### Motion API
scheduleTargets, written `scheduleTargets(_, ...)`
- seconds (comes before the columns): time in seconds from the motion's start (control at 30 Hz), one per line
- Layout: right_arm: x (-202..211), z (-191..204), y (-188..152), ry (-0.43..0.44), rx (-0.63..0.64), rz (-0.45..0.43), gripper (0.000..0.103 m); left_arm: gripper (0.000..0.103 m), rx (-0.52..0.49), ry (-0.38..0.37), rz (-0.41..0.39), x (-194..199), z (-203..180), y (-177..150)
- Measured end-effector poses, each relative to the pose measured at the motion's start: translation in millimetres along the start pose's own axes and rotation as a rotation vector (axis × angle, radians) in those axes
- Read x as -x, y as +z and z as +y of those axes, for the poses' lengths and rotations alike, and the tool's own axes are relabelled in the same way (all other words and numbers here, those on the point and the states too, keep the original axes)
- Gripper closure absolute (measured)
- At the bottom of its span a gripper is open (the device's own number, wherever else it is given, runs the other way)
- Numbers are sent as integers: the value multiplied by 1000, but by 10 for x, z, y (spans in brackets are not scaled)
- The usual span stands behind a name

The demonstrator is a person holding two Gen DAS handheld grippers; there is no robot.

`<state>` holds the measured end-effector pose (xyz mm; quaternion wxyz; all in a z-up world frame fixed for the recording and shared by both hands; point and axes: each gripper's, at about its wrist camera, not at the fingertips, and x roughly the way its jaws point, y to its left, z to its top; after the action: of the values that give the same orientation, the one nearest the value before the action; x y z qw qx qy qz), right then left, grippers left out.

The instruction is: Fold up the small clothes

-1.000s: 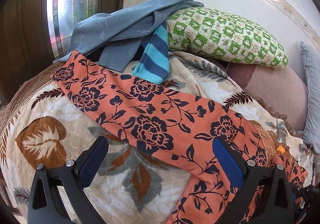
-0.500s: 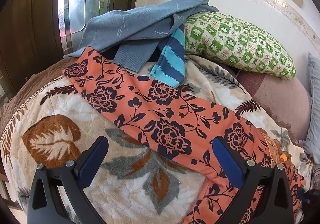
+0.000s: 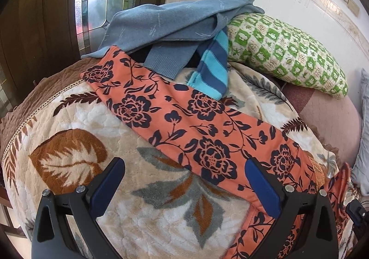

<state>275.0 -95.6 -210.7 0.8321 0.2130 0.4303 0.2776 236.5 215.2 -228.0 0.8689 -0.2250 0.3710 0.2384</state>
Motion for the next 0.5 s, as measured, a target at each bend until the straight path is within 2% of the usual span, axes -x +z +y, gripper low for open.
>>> scheduleTargets(0.07,46,-43,-41,-54,-6,0,87,0,6,-2,1,1,44,16)
scheduleTargets(0.17,92,-195,-80,-140,-123,-6,87,0,17,3,8,-13,114,51)
scheduleTargets(0.23,25,-356,-143,-139,-177,-2,87,0,37,7,14,-30,187,85)
scheduleTargets(0.33,-429,-364,-164,-131,-183,47,87,0,77,21,17,-59,341,153)
scheduleTargets(0.43,-981,-320,-301,-132,-159,160,87,0,132,47,26,-119,572,248)
scheduleTargets(0.47,-1070,-288,-351,-145,-134,154,86,0,161,58,31,-145,677,281)
scheduleTargets(0.5,-1060,-238,-395,-156,-89,93,86,0,188,66,36,-168,776,303)
